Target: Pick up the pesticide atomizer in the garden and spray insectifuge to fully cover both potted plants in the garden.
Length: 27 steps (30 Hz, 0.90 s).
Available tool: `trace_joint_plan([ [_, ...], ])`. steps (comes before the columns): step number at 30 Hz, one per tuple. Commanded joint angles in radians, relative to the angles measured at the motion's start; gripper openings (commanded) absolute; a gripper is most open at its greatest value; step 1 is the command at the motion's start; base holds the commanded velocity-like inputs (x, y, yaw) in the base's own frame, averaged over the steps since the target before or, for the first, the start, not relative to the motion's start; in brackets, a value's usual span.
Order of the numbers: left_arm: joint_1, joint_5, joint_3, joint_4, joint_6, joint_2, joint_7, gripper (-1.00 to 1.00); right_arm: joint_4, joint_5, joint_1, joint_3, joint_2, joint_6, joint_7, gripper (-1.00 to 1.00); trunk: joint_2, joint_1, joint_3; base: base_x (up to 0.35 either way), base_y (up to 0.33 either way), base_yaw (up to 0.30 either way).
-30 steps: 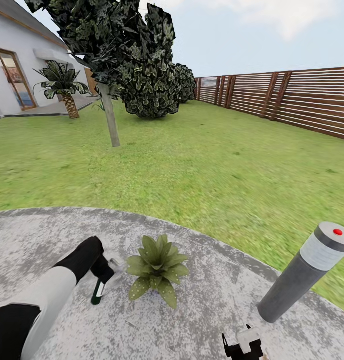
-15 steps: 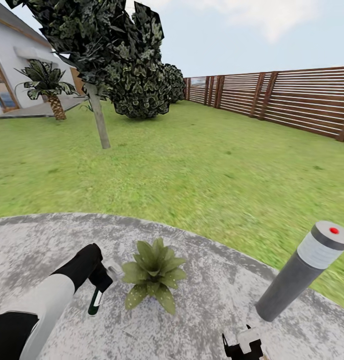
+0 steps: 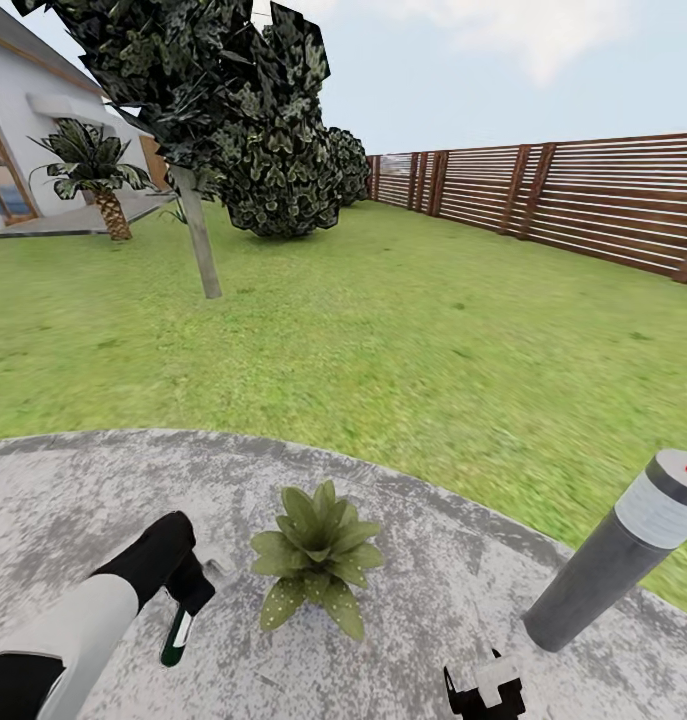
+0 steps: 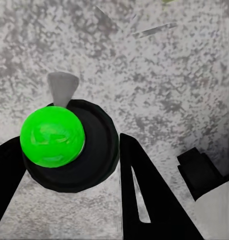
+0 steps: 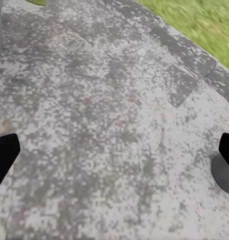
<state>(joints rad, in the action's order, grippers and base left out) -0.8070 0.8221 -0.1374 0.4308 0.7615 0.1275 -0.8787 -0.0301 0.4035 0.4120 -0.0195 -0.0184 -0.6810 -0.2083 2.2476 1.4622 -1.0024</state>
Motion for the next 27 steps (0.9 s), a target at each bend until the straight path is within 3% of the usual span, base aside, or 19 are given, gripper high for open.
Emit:
trace_joint_plan([
  [1,0.000,0.011,-0.002,0.006,0.001,-0.003,-0.010,-1.00,0.001,0.011,0.001,-0.002,0.000,-0.002,-0.008,1.00,0.000,0.000,-0.001,0.000,0.000,0.000],
  [5,-0.001,0.007,0.002,0.110,0.009,-0.035,-0.015,-1.00,0.001,0.011,0.001,-0.002,0.000,-0.002,-0.008,1.00,0.000,0.000,-0.001,0.000,0.000,0.000],
  [8,0.000,0.013,-0.002,0.124,0.002,-0.061,-0.016,-1.00,0.001,0.011,0.001,-0.002,0.000,-0.002,-0.008,1.00,0.000,0.000,-0.001,0.000,0.000,0.000],
  [10,0.014,0.016,-0.005,0.122,-0.008,-0.056,-0.017,-1.00,0.001,0.011,0.001,-0.002,0.000,-0.002,-0.008,1.00,0.000,0.000,-0.001,0.000,0.000,0.000],
  [13,0.057,0.021,-0.009,0.122,-0.075,-0.045,-0.018,-1.00,0.002,0.011,0.001,-0.002,0.000,-0.002,-0.008,1.00,0.000,0.000,-0.001,0.000,0.000,0.000],
  [15,0.077,0.020,-0.010,0.121,-0.127,-0.022,-0.019,-1.00,0.001,0.011,0.001,-0.002,0.000,-0.002,-0.008,1.00,0.000,0.000,-0.001,0.000,0.000,0.000],
  [20,0.084,0.016,-0.010,0.119,-0.146,0.023,-0.019,-1.00,0.001,0.011,0.001,-0.002,0.000,-0.002,-0.008,1.00,0.000,0.000,-0.001,0.000,0.000,0.000],
  [23,0.084,0.017,-0.003,0.121,-0.143,0.024,-0.019,-1.00,0.001,0.011,0.001,-0.002,0.000,-0.002,-0.008,1.00,0.000,0.000,-0.001,0.000,0.000,0.000],
  [27,0.082,0.010,0.001,0.136,-0.131,0.001,-0.017,-1.00,0.002,0.011,0.001,-0.002,0.000,-0.002,-0.008,1.00,0.000,0.000,-0.001,0.000,0.000,0.000],
])
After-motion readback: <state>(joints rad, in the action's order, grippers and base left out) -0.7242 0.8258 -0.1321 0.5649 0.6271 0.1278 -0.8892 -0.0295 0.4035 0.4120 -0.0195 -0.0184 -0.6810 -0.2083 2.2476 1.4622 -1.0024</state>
